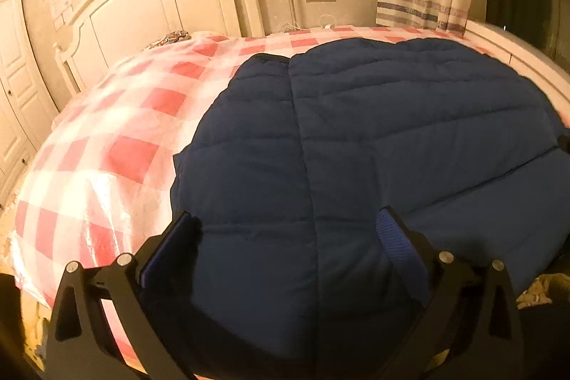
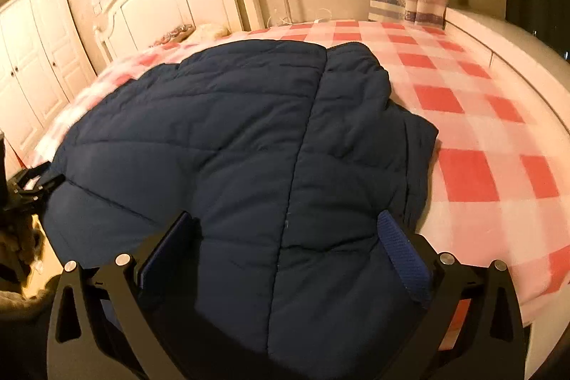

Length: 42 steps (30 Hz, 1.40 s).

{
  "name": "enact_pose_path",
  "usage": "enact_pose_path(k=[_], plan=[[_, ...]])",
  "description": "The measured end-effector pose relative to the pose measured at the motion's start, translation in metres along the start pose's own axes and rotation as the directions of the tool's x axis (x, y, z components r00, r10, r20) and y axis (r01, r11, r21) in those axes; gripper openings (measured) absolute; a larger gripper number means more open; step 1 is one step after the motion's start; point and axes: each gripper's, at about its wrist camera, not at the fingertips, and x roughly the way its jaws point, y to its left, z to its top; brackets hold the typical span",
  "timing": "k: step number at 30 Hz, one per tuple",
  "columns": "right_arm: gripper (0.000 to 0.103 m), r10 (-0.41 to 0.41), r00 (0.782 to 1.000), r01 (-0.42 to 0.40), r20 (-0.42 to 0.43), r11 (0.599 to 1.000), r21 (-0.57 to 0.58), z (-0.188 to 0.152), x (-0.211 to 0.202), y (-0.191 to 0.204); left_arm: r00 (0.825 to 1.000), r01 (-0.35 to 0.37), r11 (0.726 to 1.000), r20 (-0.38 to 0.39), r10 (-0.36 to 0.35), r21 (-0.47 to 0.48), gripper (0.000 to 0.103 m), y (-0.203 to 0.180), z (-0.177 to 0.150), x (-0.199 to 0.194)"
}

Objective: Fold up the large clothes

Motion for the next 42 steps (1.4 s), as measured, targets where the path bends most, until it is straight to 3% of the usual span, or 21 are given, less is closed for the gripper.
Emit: enact_pose_path(k=[4,7,10,11,15,18,20,23,26,28,29,31,33,35,39,42], plan=[[0.098,-0.080,0.996,0.081,0.039,0.996,-0.035,0.007,-0.016,0.013,1.000,0.006,1.000,-0.002,-0.006,-0.005,0.101,0.001,0.000,0.003],[0.098,-0.059,0.998,0.059,0.021,0.998,0.001,0.001,-0.006,0.004,1.000,0.004,1.000,-0.003,-0.004,-0.006,0.101,0.000,-0.003,0.004],[0.099,0.032,0.999,-0.033,0.015,0.998,0.058,-0.006,0.005,-0.012,1.000,0.009,1.000,0.000,-0.009,-0.008,0.101,0.000,-0.003,0.005],[0.099,0.028,1.000,-0.028,0.003,0.998,0.058,-0.003,0.004,-0.013,1.000,0.009,1.000,-0.001,-0.009,-0.008,0.101,0.000,-0.004,0.005],[0.098,-0.081,0.996,0.081,-0.024,0.997,0.002,0.013,-0.010,0.008,1.000,0.005,1.000,0.002,-0.005,-0.008,0.101,0.000,-0.003,0.006],[0.098,-0.045,0.998,0.049,0.049,0.996,-0.075,0.042,-0.023,0.038,1.000,0.001,1.000,0.001,-0.001,-0.009,0.101,0.000,-0.004,0.007],[0.098,-0.066,0.995,0.075,0.071,0.987,-0.141,0.064,-0.019,0.058,1.000,-0.001,1.000,0.000,0.001,-0.008,0.101,0.000,-0.003,0.008],[0.098,-0.061,0.996,0.073,0.063,0.973,-0.218,0.108,0.009,0.083,1.000,0.000,1.000,0.001,0.000,-0.008,0.101,0.000,-0.003,0.008],[0.098,-0.104,0.994,0.095,-0.028,0.966,-0.242,0.145,0.066,0.093,1.000,0.002,1.000,-0.001,-0.002,-0.007,0.101,-0.001,-0.002,0.008],[0.098,-0.188,0.973,0.147,-0.134,0.953,-0.265,0.149,0.115,0.083,1.000,0.007,1.000,-0.001,-0.007,-0.007,0.101,-0.001,-0.001,0.009],[0.099,-0.126,0.969,0.082,-0.212,0.975,-0.206,0.144,0.135,0.070,1.000,0.010,1.000,-0.002,-0.010,-0.009,0.101,-0.001,-0.002,0.009],[0.099,-0.028,0.978,0.006,-0.209,0.994,-0.105,0.143,0.136,0.052,0.999,0.018,1.000,-0.031,-0.019,-0.024,0.101,0.001,0.003,0.008],[0.098,-0.043,0.980,0.020,-0.196,0.993,-0.114,0.140,0.129,0.052,0.998,0.021,0.999,-0.059,-0.023,-0.032,0.097,0.000,0.012,0.000],[0.098,-0.048,0.985,0.030,-0.167,0.994,-0.105,0.138,0.113,0.053,0.995,0.096,0.995,0.010,-0.096,-0.018,0.096,-0.006,0.032,-0.022],[0.098,0.110,0.994,-0.110,-0.017,0.994,-0.019,0.124,0.052,0.047,0.984,0.053,0.996,0.164,-0.063,0.069,0.101,-0.028,0.075,-0.055],[0.098,0.114,0.991,-0.114,0.069,0.993,-0.004,0.108,0.008,0.037,0.981,0.023,0.993,0.188,-0.044,0.113,0.101,-0.046,0.112,-0.044]])
